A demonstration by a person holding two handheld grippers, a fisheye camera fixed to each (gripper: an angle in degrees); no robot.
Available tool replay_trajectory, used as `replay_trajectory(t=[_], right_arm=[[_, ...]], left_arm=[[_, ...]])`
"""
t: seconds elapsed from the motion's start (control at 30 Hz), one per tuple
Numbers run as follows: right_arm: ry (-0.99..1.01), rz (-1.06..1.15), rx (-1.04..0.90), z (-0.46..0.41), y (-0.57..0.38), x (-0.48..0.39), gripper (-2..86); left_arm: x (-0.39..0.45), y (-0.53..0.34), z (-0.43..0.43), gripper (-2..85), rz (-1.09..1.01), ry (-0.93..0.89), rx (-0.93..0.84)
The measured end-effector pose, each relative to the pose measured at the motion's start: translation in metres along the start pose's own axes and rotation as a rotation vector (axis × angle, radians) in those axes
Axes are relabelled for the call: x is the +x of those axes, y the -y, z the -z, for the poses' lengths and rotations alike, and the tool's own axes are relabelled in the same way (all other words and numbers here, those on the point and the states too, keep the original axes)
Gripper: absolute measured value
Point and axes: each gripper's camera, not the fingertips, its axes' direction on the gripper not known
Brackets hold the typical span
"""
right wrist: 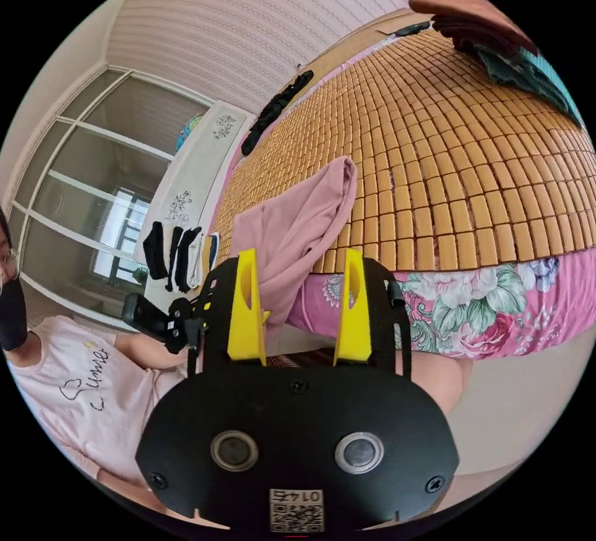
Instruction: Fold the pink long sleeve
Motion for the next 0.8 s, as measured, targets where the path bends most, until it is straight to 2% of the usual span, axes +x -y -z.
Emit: replay_trajectory(t=[0.07, 0.17, 0.2, 0.23, 0.27, 0.5, 0.8], right_arm=[[0.124, -0.065, -0.023, -0.015, 0.014, 0.022, 23.2], [0.174, -0.15, -0.016, -0.029, 0.026, 0.036, 21.2], [0.2, -0.153, -0.009, -0.031, 0.028, 0.036, 17.4], [0.233, -0.17, 0.003, -0.032, 0.03, 0.036, 9.8], [0.24, -0.146, 0.018, -0.029, 0.032, 0.031, 8.1], [0.232, 0.046, 0.0, 0.02, 0.044, -0.008, 5.2], [0.087, 0.129, 0.149, 0.107, 0.009, -0.058, 5.1]], left_arm=[[-0.004, -0.003, 0.008, 5.7, 0.007, -0.017, 0.011], [-0.009, -0.009, 0.019, 5.7, 0.024, -0.044, 0.027], [-0.011, -0.011, 0.024, 5.7, 0.024, -0.046, 0.033], [-0.011, -0.012, 0.026, 5.7, 0.022, -0.044, 0.035], [-0.013, -0.013, 0.033, 5.7, 0.024, -0.021, 0.046], [-0.037, -0.003, 0.081, 5.8, 0.069, -0.031, 0.181], [-0.05, 0.012, 0.115, 5.7, 0.055, -0.126, 0.333]])
